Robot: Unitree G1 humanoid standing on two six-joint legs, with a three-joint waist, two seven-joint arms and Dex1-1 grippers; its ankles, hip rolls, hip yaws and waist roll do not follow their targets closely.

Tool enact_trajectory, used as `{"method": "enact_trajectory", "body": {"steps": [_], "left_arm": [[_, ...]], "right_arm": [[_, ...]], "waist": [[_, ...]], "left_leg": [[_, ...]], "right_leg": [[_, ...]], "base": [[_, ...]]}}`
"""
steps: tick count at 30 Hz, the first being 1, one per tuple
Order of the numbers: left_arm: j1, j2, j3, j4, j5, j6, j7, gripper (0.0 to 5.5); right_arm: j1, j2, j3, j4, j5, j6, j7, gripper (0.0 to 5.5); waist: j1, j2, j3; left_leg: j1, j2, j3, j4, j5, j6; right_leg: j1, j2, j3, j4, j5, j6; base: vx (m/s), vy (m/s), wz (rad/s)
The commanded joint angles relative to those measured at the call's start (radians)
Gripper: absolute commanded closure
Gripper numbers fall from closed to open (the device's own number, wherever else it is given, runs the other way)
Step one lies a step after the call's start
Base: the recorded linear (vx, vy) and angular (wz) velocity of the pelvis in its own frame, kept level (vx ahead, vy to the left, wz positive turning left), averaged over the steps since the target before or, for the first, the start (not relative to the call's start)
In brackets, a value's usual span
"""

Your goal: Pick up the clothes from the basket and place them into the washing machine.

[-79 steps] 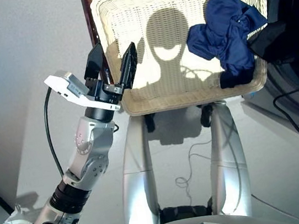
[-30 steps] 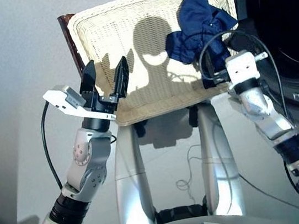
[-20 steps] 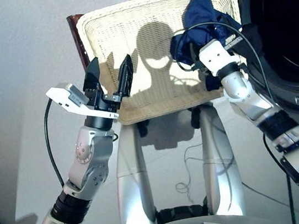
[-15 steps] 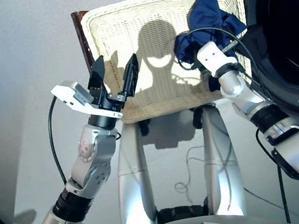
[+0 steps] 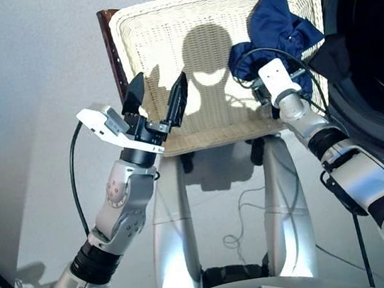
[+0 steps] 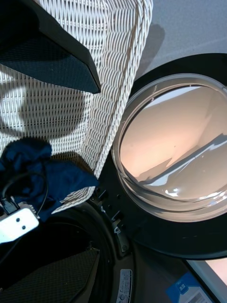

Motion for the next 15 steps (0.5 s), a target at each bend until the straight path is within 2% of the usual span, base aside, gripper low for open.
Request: {"method": "enact_trajectory", "body": {"steps": [1, 15], "left_arm": [[-0.004, 0.001, -0.008, -0.104, 0.003, -0.034, -0.018, 0.0], [-0.009, 0.02, -0.026, -0.119, 0.0, -0.033, -0.008, 0.0]], "right_arm": [[-0.055, -0.047, -0.001, 0.048, 0.058, -0.019, -0.001, 0.0], [-0.136, -0.078, -0.041, 0.135, 0.229, -0.014, -0.001, 0.0]], "waist": [[0.017, 0.066, -0.016], [0.026, 0.081, -0.016]], "left_leg": [[-0.024, -0.023, -0.054, -0.105, 0.101, -0.064], [-0.044, -0.025, -0.051, -0.095, 0.1, -0.066]], "right_leg": [[0.004, -0.019, -0.039, -0.002, -0.004, 0.027], [-0.016, -0.024, -0.043, 0.014, -0.01, 0.027]], "base": [[0.0, 0.0, 0.0], [0.0, 0.0, 0.0]]}}
